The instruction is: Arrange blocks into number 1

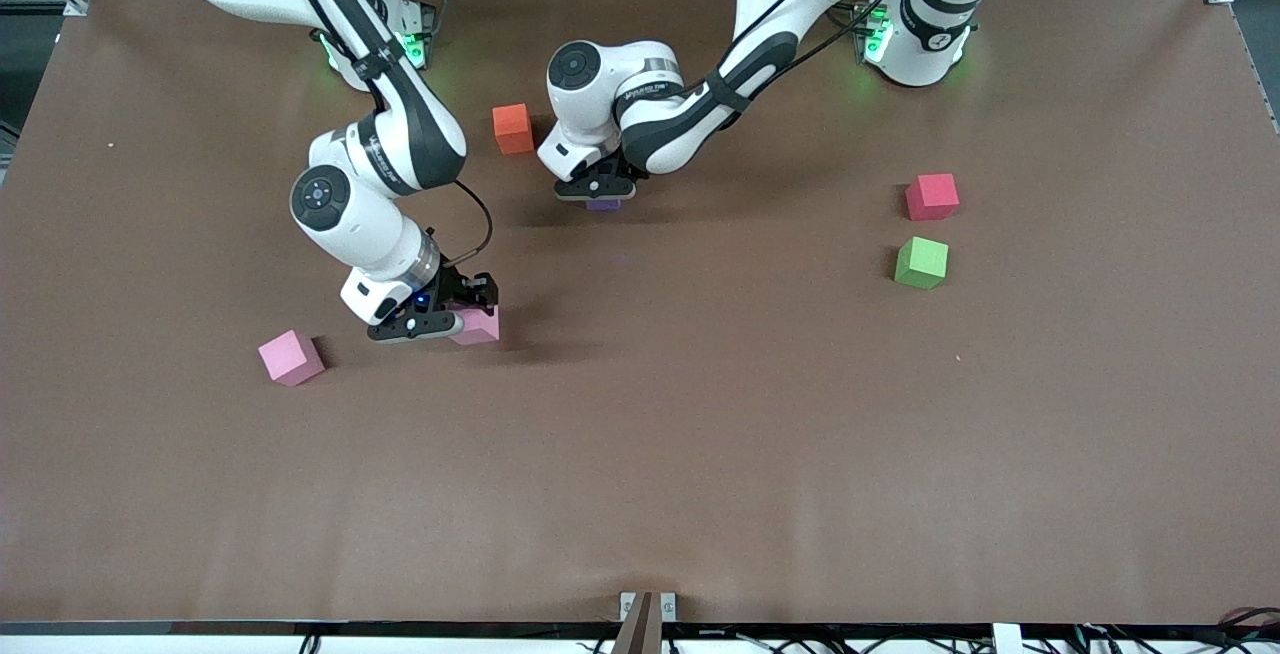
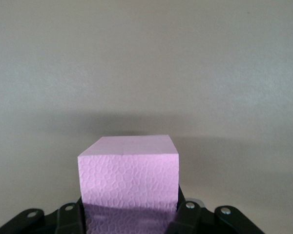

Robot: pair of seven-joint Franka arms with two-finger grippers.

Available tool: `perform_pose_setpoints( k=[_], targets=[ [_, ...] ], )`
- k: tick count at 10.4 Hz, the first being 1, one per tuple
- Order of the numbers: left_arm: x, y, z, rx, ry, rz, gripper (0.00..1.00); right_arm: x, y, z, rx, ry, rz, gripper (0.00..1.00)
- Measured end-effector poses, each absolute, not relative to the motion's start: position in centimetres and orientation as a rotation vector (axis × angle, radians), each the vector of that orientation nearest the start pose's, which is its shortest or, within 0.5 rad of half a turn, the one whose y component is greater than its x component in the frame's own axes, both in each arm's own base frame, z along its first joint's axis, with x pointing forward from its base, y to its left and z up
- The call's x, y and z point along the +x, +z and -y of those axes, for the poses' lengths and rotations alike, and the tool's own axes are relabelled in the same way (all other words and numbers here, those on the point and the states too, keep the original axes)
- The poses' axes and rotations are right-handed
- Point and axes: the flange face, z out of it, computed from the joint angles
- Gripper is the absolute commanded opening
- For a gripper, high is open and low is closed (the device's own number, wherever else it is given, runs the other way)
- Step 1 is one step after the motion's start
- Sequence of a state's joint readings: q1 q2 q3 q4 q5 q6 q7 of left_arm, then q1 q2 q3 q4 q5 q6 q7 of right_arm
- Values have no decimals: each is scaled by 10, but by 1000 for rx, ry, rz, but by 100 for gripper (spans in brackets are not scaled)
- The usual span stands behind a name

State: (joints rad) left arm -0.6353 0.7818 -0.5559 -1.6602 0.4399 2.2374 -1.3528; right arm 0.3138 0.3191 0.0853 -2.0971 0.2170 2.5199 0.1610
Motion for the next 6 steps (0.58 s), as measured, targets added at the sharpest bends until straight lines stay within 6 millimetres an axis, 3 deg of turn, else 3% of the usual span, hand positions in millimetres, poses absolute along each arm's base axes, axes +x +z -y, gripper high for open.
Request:
perform_pose_setpoints(
  k=[6],
  targets=[
    [330,260,607,-3145,-21,210,100,542,276,-232,-2957,-69,59,44]
  ],
)
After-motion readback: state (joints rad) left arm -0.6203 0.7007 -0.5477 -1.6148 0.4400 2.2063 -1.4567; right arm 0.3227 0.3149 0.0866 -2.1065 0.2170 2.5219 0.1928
